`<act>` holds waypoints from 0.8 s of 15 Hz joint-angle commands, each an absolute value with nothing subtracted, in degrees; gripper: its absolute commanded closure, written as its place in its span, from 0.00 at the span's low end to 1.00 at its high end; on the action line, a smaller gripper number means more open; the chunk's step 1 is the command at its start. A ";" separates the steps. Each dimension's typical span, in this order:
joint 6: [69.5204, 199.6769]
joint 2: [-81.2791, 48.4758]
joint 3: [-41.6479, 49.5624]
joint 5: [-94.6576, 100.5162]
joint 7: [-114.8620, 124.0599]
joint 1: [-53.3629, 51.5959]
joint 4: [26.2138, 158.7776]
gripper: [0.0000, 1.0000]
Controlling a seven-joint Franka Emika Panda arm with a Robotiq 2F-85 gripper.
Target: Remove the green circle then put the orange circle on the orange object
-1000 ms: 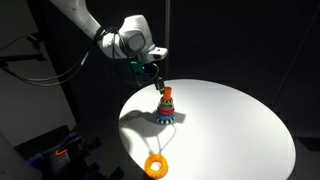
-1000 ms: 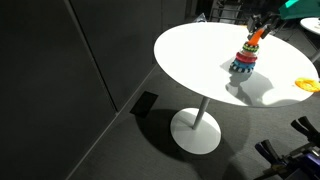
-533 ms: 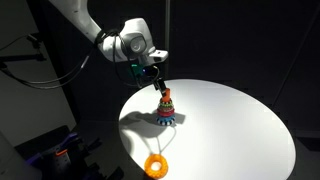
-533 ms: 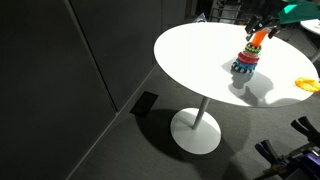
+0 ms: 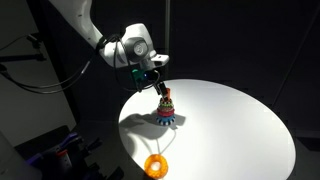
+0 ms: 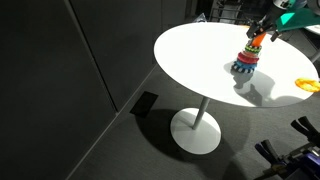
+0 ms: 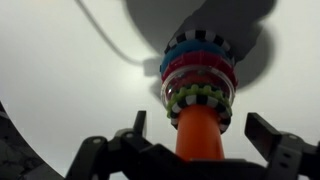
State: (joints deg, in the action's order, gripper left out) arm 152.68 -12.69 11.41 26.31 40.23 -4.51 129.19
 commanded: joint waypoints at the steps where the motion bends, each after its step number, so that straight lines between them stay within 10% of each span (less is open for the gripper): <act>1: 154.64 -13.73 12.30 28.57 42.97 -4.78 128.86 0.00; 12: 161.20 -16.03 12.41 23.49 40.68 -4.48 129.53 0.00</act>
